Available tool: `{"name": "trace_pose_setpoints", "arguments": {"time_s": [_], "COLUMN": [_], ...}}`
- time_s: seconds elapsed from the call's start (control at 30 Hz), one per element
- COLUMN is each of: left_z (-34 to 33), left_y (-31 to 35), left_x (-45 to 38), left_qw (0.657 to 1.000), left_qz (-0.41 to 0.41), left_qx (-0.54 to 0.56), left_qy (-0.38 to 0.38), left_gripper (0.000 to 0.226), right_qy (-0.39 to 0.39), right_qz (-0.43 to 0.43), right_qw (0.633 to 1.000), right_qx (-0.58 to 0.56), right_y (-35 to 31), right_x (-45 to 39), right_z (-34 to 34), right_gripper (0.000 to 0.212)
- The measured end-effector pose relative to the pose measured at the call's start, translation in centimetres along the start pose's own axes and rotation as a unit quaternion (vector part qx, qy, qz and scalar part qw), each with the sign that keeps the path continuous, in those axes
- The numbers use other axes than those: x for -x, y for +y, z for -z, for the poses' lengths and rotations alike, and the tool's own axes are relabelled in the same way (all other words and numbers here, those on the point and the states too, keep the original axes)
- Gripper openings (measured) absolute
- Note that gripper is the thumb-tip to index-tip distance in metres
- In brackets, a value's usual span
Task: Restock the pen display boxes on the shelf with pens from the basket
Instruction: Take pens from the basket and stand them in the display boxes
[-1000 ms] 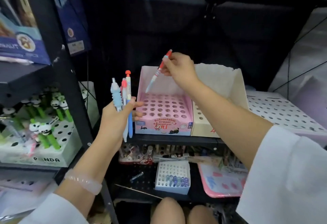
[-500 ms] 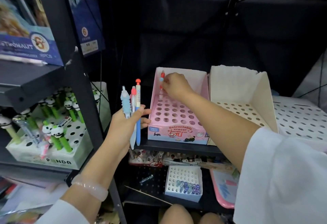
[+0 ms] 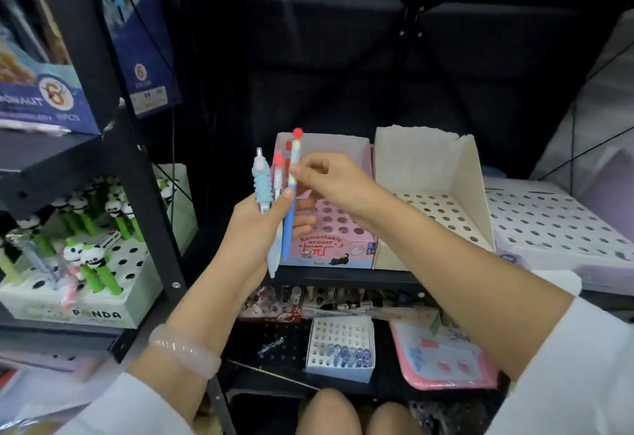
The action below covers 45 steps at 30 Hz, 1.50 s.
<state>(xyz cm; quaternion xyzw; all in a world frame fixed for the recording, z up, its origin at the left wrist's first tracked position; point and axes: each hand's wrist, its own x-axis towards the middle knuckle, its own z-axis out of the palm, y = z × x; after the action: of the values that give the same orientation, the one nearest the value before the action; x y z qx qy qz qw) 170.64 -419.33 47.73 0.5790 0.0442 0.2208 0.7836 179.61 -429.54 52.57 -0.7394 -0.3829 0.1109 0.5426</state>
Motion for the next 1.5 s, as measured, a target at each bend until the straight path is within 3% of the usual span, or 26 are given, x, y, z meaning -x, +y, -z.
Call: {"name": "trace_pose_setpoints", "arguments": {"time_s": [0.2, 0.37, 0.43, 0.9, 1.03, 1.13, 1.2, 1.27, 1.33, 1.43, 1.5], "left_z": [-3.4, -6.2, -6.9, -6.4, -6.4, -6.5, -6.5, -6.4, -6.4, -6.5, -6.5], "left_y": [-0.5, -0.8, -0.9, -1.1, -1.1, -1.0, -0.9, -0.8, -0.8, -0.7, -0.4], "left_x": [-0.3, -1.3, -1.6, -2.3, -2.2, -2.1, -2.1, -2.0, -2.1, -1.8, -1.5], "left_qw": [0.998, 0.997, 0.997, 0.995, 0.996, 0.996, 0.996, 0.996, 0.996, 0.994, 0.994], "left_qz": [0.049, 0.054, 0.048, 0.051, 0.043, 0.035, 0.034, 0.032, 0.024, 0.010, 0.003], "left_qx": [-0.035, -0.047, -0.051, -0.032, -0.045, -0.056, -0.054, -0.057, -0.073, -0.099, -0.099], "left_qy": [-0.030, -0.034, -0.045, -0.075, -0.071, -0.063, -0.059, -0.053, -0.048, -0.050, -0.046], "left_gripper": [0.020, 0.018, 0.014, 0.010, 0.012, 0.011, 0.010, 0.010, 0.010, 0.010, 0.012], "right_qy": [0.195, 0.317, 0.312, 0.269, 0.207, 0.153, 0.167, 0.240, 0.271, 0.141, 0.091], "right_qz": [-0.025, -0.017, -0.006, -0.004, -0.048, -0.093, -0.109, -0.078, -0.022, -0.025, -0.035], "right_qw": [0.976, 0.944, 0.937, 0.916, 0.926, 0.912, 0.903, 0.903, 0.927, 0.983, 0.994], "right_qx": [-0.096, 0.094, 0.156, 0.297, 0.313, 0.369, 0.382, 0.348, 0.258, 0.117, 0.046], "right_y": [1.0, 3.4, 4.6, 6.7, 7.2, 7.6, 7.0, 5.7, 3.6, 0.9, 0.3], "right_x": [1.3, 1.5, 1.1, -1.7, -1.4, -1.1, -0.7, -0.3, 0.0, 0.6, 0.8], "right_z": [7.7, 12.8, 12.7, 11.8, 11.1, 10.3, 10.5, 10.6, 10.0, 7.3, 5.8], "right_gripper": [0.021, 0.018, 0.016, 0.019, 0.018, 0.021, 0.022, 0.022, 0.018, 0.016, 0.014]}}
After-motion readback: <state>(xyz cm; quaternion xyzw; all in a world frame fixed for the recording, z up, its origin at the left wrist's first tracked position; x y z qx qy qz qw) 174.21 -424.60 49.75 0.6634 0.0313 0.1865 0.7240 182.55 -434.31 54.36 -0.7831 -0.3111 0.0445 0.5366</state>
